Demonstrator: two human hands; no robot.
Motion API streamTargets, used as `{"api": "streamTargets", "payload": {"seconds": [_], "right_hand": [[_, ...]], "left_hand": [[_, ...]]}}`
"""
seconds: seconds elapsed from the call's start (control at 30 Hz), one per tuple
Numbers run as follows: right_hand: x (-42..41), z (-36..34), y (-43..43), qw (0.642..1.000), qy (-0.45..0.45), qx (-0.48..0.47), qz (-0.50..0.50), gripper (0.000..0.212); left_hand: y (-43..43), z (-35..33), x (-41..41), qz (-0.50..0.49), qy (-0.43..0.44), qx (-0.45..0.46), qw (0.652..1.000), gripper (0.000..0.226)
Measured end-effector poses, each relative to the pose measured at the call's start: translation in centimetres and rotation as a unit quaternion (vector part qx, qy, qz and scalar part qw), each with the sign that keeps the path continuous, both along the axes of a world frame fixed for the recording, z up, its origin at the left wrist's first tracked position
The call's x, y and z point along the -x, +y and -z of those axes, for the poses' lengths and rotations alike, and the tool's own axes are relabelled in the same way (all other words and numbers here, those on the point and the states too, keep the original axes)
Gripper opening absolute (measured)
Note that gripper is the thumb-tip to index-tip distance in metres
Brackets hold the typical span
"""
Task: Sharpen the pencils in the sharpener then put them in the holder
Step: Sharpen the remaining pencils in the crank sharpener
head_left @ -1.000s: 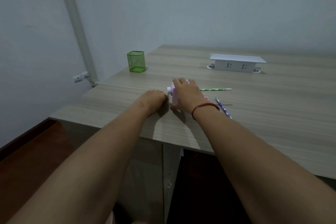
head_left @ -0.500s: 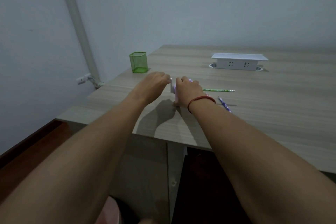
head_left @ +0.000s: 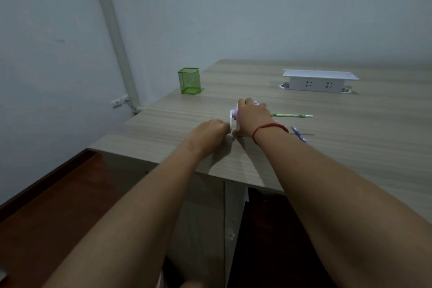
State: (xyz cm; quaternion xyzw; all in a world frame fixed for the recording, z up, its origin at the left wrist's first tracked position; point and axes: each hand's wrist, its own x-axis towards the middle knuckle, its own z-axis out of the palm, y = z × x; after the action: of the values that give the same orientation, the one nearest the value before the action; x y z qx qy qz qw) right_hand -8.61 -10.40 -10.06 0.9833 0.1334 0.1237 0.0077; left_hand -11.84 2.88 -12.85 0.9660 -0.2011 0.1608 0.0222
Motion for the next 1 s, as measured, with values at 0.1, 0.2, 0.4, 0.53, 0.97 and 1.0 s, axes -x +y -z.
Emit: {"api": "streamTargets", "payload": {"seconds": [0.1, 0.2, 0.4, 0.53, 0.97, 1.0], "right_hand": [[-0.2, 0.2, -0.3, 1.000, -0.007, -0.009, -0.017, 0.076], [-0.4, 0.3, -0.6, 0.999, -0.006, -0.016, -0.045, 0.074], [-0.6, 0.3, -1.0, 0.998, -0.017, -0.037, -0.056, 0.065], [-0.7, 0.2, -1.0, 0.998, -0.010, -0.029, -0.049, 0.066], [-0.4, -0.5, 0.4, 0.999, 0.021, 0.021, 0.030, 0.071], [-0.4, -0.4, 0.4, 0.999, 0.019, 0.021, 0.029, 0.070]], "left_hand": [[-0.3, 0.6, -0.6, -0.020, 0.032, 0.018, 0.999, 0.018], [-0.1, 0.0, -1.8, -0.024, 0.047, -0.026, 0.998, 0.021], [-0.7, -2.0, -4.8, -0.064, -0.006, -0.162, 0.985, 0.022], [0.1, -4.1, -6.6, -0.030, -0.074, -0.155, 0.985, 0.034], [0.5, -1.5, -0.9, 0.014, -0.074, 0.026, 0.997, 0.019], [0.4, -1.2, -0.8, 0.006, -0.069, 0.035, 0.997, 0.019]]}}
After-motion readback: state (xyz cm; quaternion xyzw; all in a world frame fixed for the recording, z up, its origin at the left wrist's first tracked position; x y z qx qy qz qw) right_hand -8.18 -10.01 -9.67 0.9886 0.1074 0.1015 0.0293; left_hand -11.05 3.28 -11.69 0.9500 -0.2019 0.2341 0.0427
